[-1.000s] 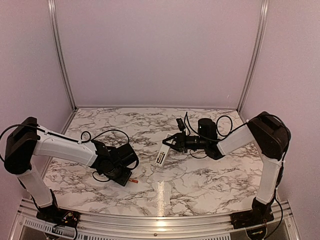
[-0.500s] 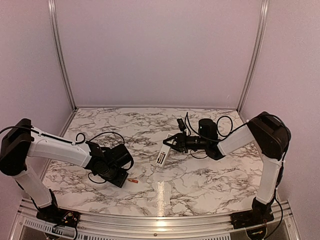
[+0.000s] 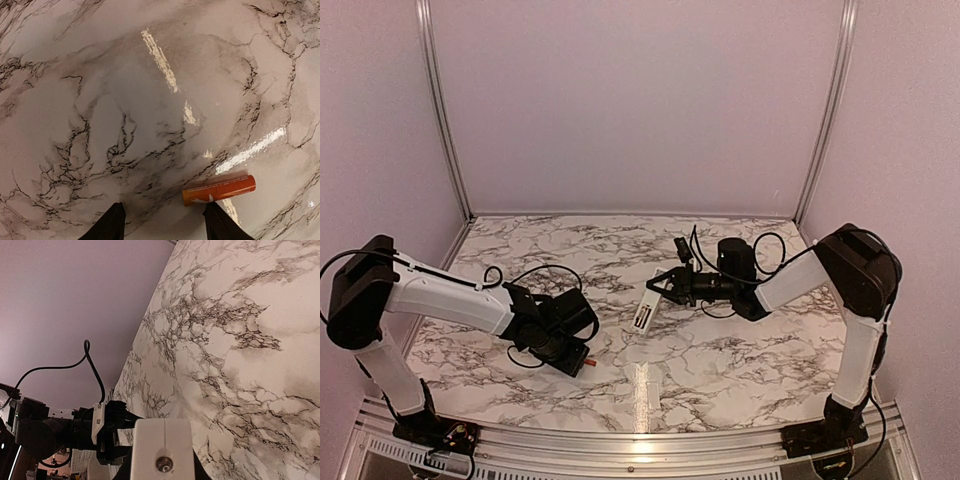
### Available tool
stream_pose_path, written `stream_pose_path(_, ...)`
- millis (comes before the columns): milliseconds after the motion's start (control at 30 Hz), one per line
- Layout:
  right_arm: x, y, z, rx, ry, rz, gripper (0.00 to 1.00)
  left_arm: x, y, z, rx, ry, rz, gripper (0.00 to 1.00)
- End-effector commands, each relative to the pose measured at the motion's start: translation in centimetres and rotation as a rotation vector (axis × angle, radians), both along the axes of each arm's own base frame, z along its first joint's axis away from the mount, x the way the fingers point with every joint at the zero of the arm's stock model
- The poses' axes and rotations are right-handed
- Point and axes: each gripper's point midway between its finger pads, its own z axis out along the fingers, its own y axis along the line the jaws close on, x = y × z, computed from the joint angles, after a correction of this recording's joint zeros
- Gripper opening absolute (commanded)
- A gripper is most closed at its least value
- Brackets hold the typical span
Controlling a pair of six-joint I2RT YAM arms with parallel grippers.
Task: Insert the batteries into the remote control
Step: Adjust the battery at the center of the board.
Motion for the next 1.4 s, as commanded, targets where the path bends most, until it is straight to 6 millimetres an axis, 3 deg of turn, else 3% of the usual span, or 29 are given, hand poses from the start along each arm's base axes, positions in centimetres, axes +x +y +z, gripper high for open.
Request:
stream_pose_path(0, 0.2, -0.3, 0.4, 0.014, -0.014, 0.001, 0.0, -0.3, 2.9, -2.9, 0.135, 0.041, 0.022, 0.57)
stream_pose_path(367, 0.4, -0.8, 0.2, 0.014, -0.013, -0.006, 0.0, 2.3, 3.6, -3.6, 0.177, 0.01, 0.03, 0.57)
stream_pose_path(900, 0.6, -1.2, 0.0, 0.015, -0.01, -0.01, 0.0, 3.7, -2.4, -2.0, -0.03, -0.003, -0.115, 0.56)
stream_pose_path(1000, 0.6, -1.3, 0.2, 0.014, -0.011, -0.011, 0.0, 4.2, -2.5, -1.7, -0.012, -0.015, -0.116, 0.56)
stream_pose_path(1133, 0.4, -1.4, 0.4, 0.015, -0.017, -0.009, 0.0, 4.9, -1.9, 0.0, -0.008, -0.065, -0.081, 0.49)
stream_pose_path(1367, -0.1, -1.9, 0.7, 0.016, -0.026, -0.014, 0.0, 3.1, -2.3, 4.0, -0.204, -0.056, -0.031, 0.41)
